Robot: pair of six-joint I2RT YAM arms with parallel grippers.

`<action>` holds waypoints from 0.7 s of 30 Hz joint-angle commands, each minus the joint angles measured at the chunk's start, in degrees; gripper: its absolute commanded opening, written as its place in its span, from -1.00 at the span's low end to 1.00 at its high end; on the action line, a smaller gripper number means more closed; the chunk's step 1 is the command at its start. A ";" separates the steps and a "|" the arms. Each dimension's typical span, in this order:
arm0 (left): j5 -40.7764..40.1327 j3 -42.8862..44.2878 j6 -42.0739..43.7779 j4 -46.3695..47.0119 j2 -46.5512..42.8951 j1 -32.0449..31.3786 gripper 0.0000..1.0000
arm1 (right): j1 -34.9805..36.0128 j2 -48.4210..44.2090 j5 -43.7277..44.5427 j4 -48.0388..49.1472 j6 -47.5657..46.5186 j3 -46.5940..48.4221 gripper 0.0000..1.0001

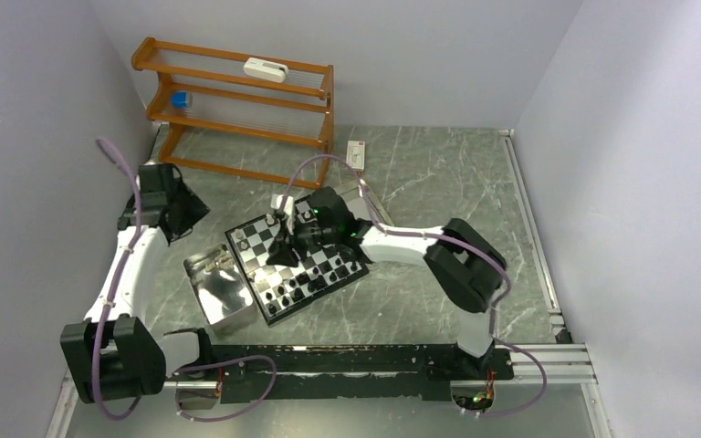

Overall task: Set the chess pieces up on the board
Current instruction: Pick up the chess piece from the chessboard.

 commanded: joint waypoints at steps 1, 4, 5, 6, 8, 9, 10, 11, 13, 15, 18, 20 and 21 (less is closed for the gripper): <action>-0.07 -0.06 -3.81 4.83 1.08 7.94 0.27 | 0.45 8.58 -7.98 -6.13 -16.40 8.97 -0.16; 2.41 -2.15 -4.37 5.88 2.16 13.44 0.52 | 0.56 12.75 -8.68 -8.76 -23.01 11.81 -0.16; 3.36 -2.81 -3.59 6.44 2.29 14.59 0.54 | 0.63 13.14 -8.79 -7.97 -25.40 11.66 -0.16; 3.23 -3.48 -3.12 6.78 2.21 15.39 0.56 | 0.62 13.29 -8.99 -6.88 -27.43 11.21 -0.17; 1.59 -4.79 -2.87 7.18 1.71 16.52 0.57 | 0.88 13.85 -9.96 -4.84 -31.42 10.26 -0.17; 0.78 -5.60 -3.01 7.58 1.25 16.88 0.57 | 0.94 14.46 -10.24 -4.24 -32.96 10.24 -0.17; 0.31 -6.36 -2.99 7.94 0.86 17.28 0.58 | 1.11 15.35 -9.88 -4.03 -33.70 10.79 -0.18; 0.00 -7.09 -2.78 8.42 0.50 17.41 0.57 | 1.20 16.44 -9.35 -4.61 -34.33 11.93 -0.19; -0.71 -8.12 -2.26 9.08 0.06 17.44 0.57 | 1.34 18.46 -9.35 -7.87 -36.45 14.33 -0.22; -0.81 -8.51 -1.99 9.35 0.04 17.45 0.56 | 1.63 19.67 -9.31 -7.89 -38.07 15.18 -0.22; -0.29 -9.07 -1.94 9.67 -0.07 17.44 0.55 | 1.92 21.06 -10.19 -8.20 -40.10 16.32 -0.22; 0.08 -9.45 -1.64 10.08 -0.36 17.48 0.54 | 1.98 22.00 -10.48 -8.81 -40.83 17.45 -0.22; -0.02 -9.65 -1.45 10.20 -0.60 17.44 0.54 | 2.00 22.44 -10.56 -9.36 -41.00 18.07 -0.22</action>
